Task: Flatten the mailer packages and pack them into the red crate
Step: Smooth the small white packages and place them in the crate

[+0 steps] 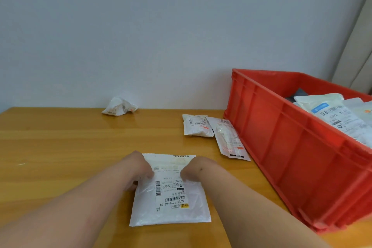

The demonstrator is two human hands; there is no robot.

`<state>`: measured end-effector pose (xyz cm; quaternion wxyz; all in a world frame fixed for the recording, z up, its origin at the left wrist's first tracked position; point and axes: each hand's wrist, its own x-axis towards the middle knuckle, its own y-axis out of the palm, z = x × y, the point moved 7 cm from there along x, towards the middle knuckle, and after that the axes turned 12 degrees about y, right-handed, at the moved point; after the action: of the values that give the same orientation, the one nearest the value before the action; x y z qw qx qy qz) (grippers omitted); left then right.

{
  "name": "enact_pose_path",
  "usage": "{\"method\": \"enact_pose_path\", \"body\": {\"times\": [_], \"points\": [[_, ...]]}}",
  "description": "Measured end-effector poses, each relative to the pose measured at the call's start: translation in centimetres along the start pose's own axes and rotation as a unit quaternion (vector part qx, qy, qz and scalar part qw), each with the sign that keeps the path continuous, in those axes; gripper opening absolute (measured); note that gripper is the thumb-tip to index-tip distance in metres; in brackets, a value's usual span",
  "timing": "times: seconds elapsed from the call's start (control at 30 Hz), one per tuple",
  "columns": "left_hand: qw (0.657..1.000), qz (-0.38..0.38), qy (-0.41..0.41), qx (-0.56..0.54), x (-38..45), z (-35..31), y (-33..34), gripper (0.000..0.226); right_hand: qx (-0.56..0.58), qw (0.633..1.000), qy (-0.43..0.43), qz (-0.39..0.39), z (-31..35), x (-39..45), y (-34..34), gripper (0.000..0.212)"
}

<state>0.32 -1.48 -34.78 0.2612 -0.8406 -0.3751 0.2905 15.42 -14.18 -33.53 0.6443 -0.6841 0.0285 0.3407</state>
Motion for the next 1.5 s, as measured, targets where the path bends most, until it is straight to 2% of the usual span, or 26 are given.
{"method": "enact_pose_path", "body": {"times": [0.17, 0.23, 0.3, 0.37, 0.43, 0.5, 0.57, 0.63, 0.73, 0.83, 0.93, 1.0, 1.1, 1.17, 1.23, 1.33, 1.4, 1.5], "points": [[0.983, 0.022, -0.062, -0.173, -0.4, 2.4, 1.1, 0.039, 0.053, 0.998, -0.024, 0.038, -1.1, -0.4, 0.4, 0.039], [0.969, 0.029, -0.076, -0.234, -1.4, 2.1, 1.2, 0.031, 0.094, 0.994, -0.031, 0.037, -1.9, -0.8, 0.0, 0.046], [0.953, 0.038, -0.072, -0.290, -2.6, 0.9, 0.9, 0.020, 0.136, 0.989, -0.037, 0.038, -2.1, -1.0, -0.3, 0.042], [0.934, 0.051, -0.042, -0.351, -3.7, -1.0, 0.1, 0.017, 0.183, 0.982, -0.042, 0.029, -2.0, -1.7, -1.0, 0.034], [0.912, 0.038, 0.002, -0.408, -4.3, -3.0, -1.4, 0.021, 0.270, 0.961, -0.048, 0.042, -2.0, -2.4, -2.0, 0.050], [0.893, 0.009, 0.046, -0.448, -4.7, -4.7, -2.9, 0.028, 0.366, 0.923, -0.092, 0.074, -1.7, -3.3, -3.2, 0.068], [0.876, -0.023, 0.086, -0.475, -4.8, -6.3, -4.2, 0.034, 0.415, 0.896, -0.138, 0.077, -1.6, -4.4, -4.9, 0.073], [0.862, -0.055, 0.115, -0.491, -4.7, -7.8, -5.2, 0.035, 0.436, 0.882, -0.173, 0.033, -1.9, -5.5, -7.2, 0.072], [0.858, -0.078, 0.152, -0.485, -5.0, -10.2, -5.6, 0.035, 0.425, 0.879, -0.205, -0.066, -3.0, -7.2, -11.2, 0.066], [0.885, -0.051, 0.187, -0.423, -5.8, -12.9, -4.8, 0.039, 0.414, 0.873, -0.216, -0.138, -4.4, -8.0, -14.7, 0.064], [0.905, -0.010, 0.205, -0.373, -6.2, -15.6, -3.6, 0.050, 0.420, 0.863, -0.218, -0.178, -5.8, -8.1, -17.5, 0.066], [0.902, -0.033, 0.217, -0.371, -5.8, -17.4, -3.6, 0.059, 0.417, 0.859, -0.221, -0.199, -6.6, -8.1, -19.3, 0.065], [0.898, -0.118, 0.247, -0.345, -4.9, -20.5, -4.5, 0.075, 0.373, 0.862, -0.217, -0.266, -7.5, -8.1, -22.5, 0.057], [0.897, -0.188, 0.276, -0.291, -5.0, -23.4, -5.1, 0.059, 0.338, 0.869, -0.216, -0.289, -8.2, -8.1, -25.1, 0.047], [0.881, -0.238, 0.318, -0.257, -5.2, -26.6, -5.4, 0.037, 0.310, 0.875, -0.220, -0.302, -9.0, -8.0, -28.0, 0.034], [0.865, -0.247, 0.374, -0.225, -4.9, -31.5, -4.5, 0.014, 0.276, 0.883, -0.205, -0.321, -11.1, -7.1, -31.9, 0.033], [0.862, -0.226, 0.393, -0.228, -4.2, -34.3, -3.3, 0.017, 0.237, 0.895, -0.182, -0.332, -12.7, -5.8, -34.0, 0.043], [0.867, -0.154, 0.423, -0.213, -3.0, -38.1, -0.7, 0.033, 0.178, 0.914, -0.138, -0.337, -15.0, -3.4, -35.8, 0.055]]}}
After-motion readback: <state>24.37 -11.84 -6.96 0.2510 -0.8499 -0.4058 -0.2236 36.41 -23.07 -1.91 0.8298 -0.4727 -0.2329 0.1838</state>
